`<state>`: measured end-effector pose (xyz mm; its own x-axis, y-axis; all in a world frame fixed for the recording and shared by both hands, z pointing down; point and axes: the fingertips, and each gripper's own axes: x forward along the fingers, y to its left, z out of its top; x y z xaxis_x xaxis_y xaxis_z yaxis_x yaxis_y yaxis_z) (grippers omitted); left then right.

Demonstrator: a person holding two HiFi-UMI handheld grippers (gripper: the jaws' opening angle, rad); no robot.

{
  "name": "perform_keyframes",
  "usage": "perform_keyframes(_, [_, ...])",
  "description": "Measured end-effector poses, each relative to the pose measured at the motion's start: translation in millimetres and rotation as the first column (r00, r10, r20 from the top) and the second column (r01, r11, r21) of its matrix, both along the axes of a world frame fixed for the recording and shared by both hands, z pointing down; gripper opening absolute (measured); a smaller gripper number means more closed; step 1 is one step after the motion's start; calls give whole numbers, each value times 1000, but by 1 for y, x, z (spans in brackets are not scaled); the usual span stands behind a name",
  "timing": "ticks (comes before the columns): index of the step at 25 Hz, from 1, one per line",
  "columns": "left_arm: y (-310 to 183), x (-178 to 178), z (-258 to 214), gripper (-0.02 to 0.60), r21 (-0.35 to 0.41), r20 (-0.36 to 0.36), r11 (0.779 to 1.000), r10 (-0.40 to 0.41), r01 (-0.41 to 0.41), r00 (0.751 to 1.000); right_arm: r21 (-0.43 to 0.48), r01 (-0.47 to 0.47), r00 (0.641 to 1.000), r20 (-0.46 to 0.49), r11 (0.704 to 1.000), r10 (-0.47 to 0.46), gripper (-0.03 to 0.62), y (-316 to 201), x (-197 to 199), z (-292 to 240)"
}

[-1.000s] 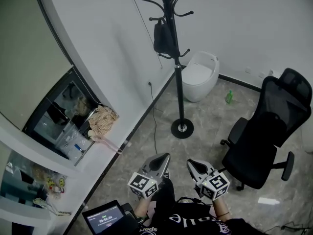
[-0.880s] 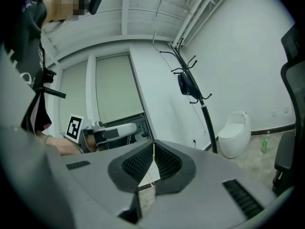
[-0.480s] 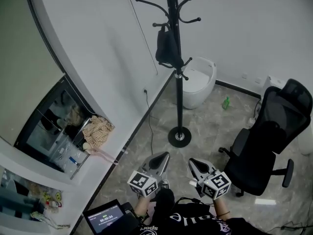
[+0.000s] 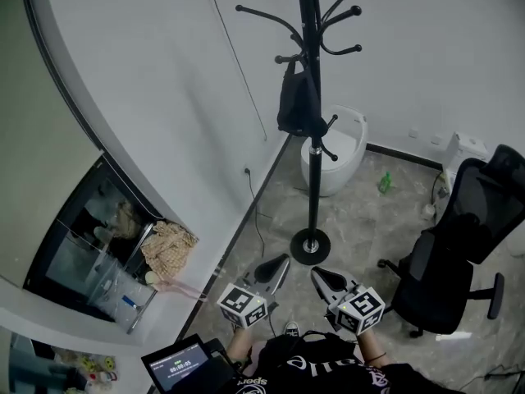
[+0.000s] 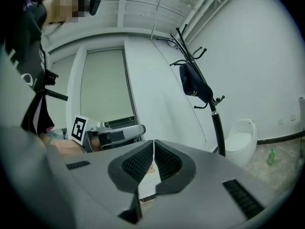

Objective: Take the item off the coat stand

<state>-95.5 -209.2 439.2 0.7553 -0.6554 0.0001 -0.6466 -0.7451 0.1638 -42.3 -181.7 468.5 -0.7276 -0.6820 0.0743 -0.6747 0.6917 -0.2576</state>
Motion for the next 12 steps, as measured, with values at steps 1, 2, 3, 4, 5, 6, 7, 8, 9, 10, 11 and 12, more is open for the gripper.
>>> perform_keyframes(1, [-9, -3, 2, 5, 0, 1, 1000, 14, -14, 1000, 0, -8, 1000, -2, 1000, 8, 18, -7, -4, 2])
perform_keyframes(2, [-19, -6, 4, 5, 0, 2, 1000, 27, -27, 1000, -1, -18, 1000, -3, 1000, 18, 18, -13, -7, 3])
perform_keyframes(3, [-29, -8, 5, 5, -1, 1, 999, 38, -38, 999, -2, -28, 1000, -4, 1000, 28, 18, -19, -10, 5])
perform_keyframes(4, [-38, -9, 6, 5, -1, -1, 999, 49, -49, 999, -5, -39, 999, -5, 999, 39, 18, -23, -11, 6])
perform_keyframes(5, [-47, -10, 4, 5, 0, -4, 998, 59, -59, 998, -10, -52, 999, -7, 999, 52, 18, -27, -11, 7])
perform_keyframes(6, [-56, -8, -1, 5, 2, -7, 998, 67, -67, 998, -16, -65, 998, -10, 998, 65, 18, -31, -10, 9])
perform_keyframes(7, [-65, -6, -7, 5, 8, -8, 997, 76, -75, 997, -21, -79, 997, -16, 997, 79, 18, -35, -7, 12])
perform_keyframes(8, [-75, -5, -12, 5, 18, -3, 996, 82, -82, 997, -26, -92, 996, -24, 995, 92, 18, -39, -4, 14])
perform_keyframes(9, [-84, -3, -17, 5, 30, 0, 996, 87, -87, 996, -29, -105, 994, -29, 994, 104, 18, -43, -1, 15])
perform_keyframes(10, [-95, -3, -23, 5, 44, 0, 995, 89, -89, 996, -33, -117, 993, -33, 993, 116, 18, -47, 2, 15])
perform_keyframes(11, [-105, -3, -31, 6, 59, 0, 995, 86, -85, 996, -34, -128, 991, -36, 991, 126, 18, -51, 5, 14])
perform_keyframes(12, [-117, -3, -39, 6, 74, 0, 994, 79, -79, 997, -34, -136, 990, -41, 990, 135, 18, -55, 8, 12])
